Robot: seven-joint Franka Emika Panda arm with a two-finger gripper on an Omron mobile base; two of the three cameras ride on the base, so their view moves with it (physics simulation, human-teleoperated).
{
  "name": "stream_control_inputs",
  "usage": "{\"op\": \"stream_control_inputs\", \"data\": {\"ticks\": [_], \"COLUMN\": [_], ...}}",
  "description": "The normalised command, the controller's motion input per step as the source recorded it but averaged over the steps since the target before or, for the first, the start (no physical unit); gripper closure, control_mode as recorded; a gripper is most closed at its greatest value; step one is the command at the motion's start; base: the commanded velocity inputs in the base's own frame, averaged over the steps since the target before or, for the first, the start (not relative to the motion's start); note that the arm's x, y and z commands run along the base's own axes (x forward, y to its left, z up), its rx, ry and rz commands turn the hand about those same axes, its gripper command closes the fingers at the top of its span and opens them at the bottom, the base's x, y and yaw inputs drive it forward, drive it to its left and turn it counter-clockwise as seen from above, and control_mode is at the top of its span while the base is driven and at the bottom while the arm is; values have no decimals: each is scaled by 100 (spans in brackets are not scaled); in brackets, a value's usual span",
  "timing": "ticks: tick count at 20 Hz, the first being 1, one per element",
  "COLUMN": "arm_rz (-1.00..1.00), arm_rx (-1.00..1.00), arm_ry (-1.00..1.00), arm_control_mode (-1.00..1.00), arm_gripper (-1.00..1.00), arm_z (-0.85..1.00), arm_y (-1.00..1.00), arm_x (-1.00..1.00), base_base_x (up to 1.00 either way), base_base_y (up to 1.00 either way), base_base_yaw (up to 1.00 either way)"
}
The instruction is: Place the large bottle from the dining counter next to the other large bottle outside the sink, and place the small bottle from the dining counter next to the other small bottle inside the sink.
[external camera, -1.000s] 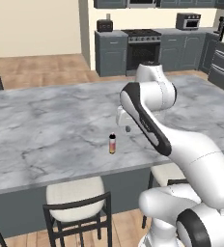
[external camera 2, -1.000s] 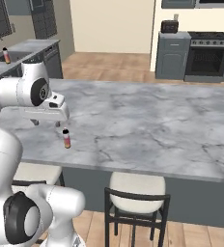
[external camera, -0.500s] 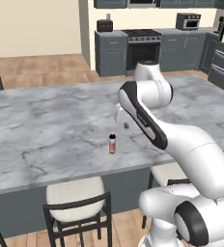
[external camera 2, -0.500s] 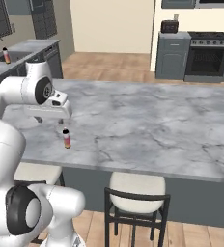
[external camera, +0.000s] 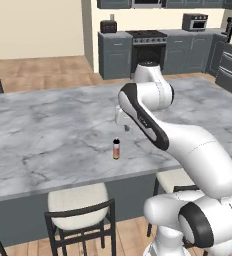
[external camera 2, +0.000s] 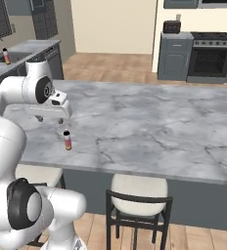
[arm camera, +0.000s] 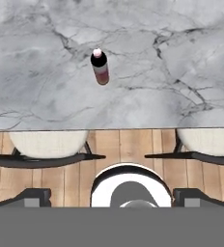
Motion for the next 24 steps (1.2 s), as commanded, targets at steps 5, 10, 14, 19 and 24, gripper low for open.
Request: {"op": "stream_control_inputs", "data": {"ticks": [5, 10, 14, 19, 24], "arm_rz": [0, 0, 0, 0, 0], "arm_rx": [0, 0, 0, 0, 0], "arm_ry": [0, -3, -6, -10, -16], "arm_control_mode": [-100, -100, -100, -100, -100], "arm_gripper": [-100, -100, -100, -100, -100], "arm_z": [-10, -19, -12, -4, -21], "arm_y": [1, 0, 1, 5, 7], "arm_x": [45, 45, 21, 1, 1], "base_base_x": [0, 0, 0, 0, 0], "base_base_y": [0, 0, 0, 0, 0], "base_base_yaw": [0, 0, 0, 0, 0]}}
